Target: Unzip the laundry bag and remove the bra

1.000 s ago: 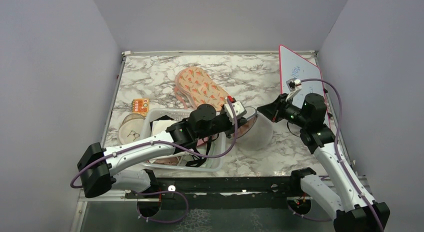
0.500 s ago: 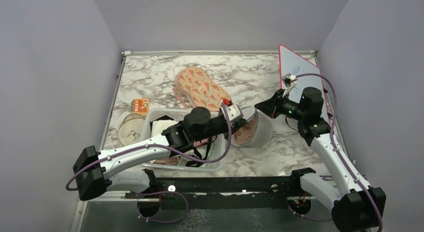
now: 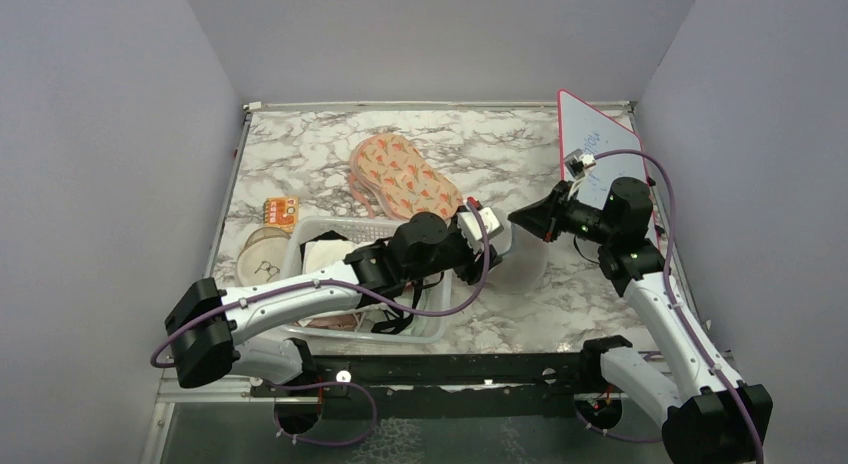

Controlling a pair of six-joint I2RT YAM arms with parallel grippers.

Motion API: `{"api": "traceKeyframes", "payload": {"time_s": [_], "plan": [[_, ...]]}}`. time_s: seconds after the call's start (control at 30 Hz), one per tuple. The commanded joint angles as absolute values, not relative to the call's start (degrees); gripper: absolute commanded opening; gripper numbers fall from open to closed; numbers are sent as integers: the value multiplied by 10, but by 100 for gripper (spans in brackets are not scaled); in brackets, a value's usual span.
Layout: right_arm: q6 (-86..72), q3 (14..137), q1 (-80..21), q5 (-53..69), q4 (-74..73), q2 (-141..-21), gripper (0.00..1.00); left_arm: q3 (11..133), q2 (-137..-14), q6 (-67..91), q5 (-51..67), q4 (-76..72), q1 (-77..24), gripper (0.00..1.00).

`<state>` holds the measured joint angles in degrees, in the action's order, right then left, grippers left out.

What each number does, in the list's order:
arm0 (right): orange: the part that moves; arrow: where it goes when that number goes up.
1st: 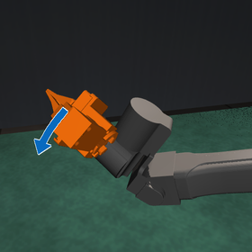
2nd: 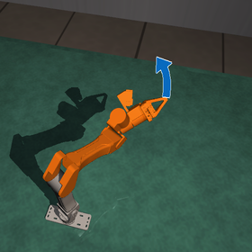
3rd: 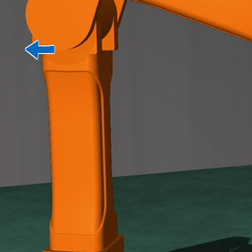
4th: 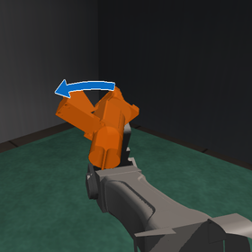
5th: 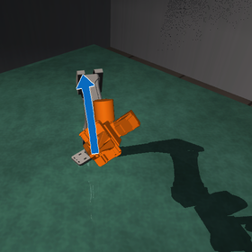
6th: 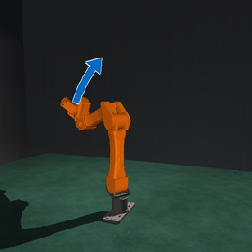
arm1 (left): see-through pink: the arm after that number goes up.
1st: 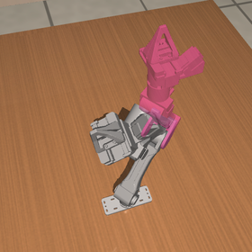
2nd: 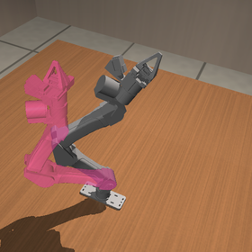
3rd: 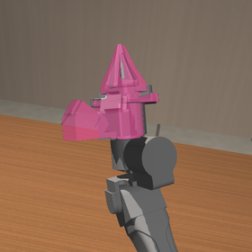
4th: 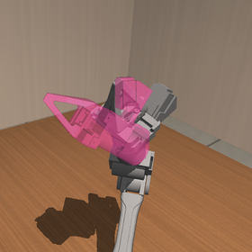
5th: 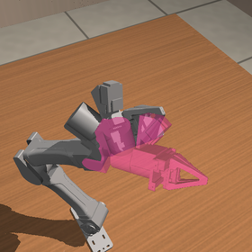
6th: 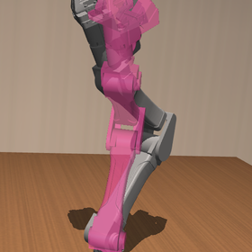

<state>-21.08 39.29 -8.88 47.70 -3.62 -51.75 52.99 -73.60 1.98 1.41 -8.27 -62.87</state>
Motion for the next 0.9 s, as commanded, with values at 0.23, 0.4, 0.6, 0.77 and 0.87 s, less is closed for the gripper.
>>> {"api": "traceKeyframes", "payload": {"time_s": [0.23,0.4,0.6,0.77,0.87], "plan": [[-206,392,-91,553,-47,-506,1,589,-782,40,48,-76,-609,70],[-205,396,-91,551,-57,-504,1,604,-795,71,107,-78,-592,99],[-202,402,-91,534,-63,-505,1,608,-780,101,87,-69,-593,99],[-182,404,-91,501,-61,-518,1,602,-754,88,62,-69,-594,99],[-183,410,-91,480,-52,-518,1,603,-752,88,60,-69,-594,99]]}}
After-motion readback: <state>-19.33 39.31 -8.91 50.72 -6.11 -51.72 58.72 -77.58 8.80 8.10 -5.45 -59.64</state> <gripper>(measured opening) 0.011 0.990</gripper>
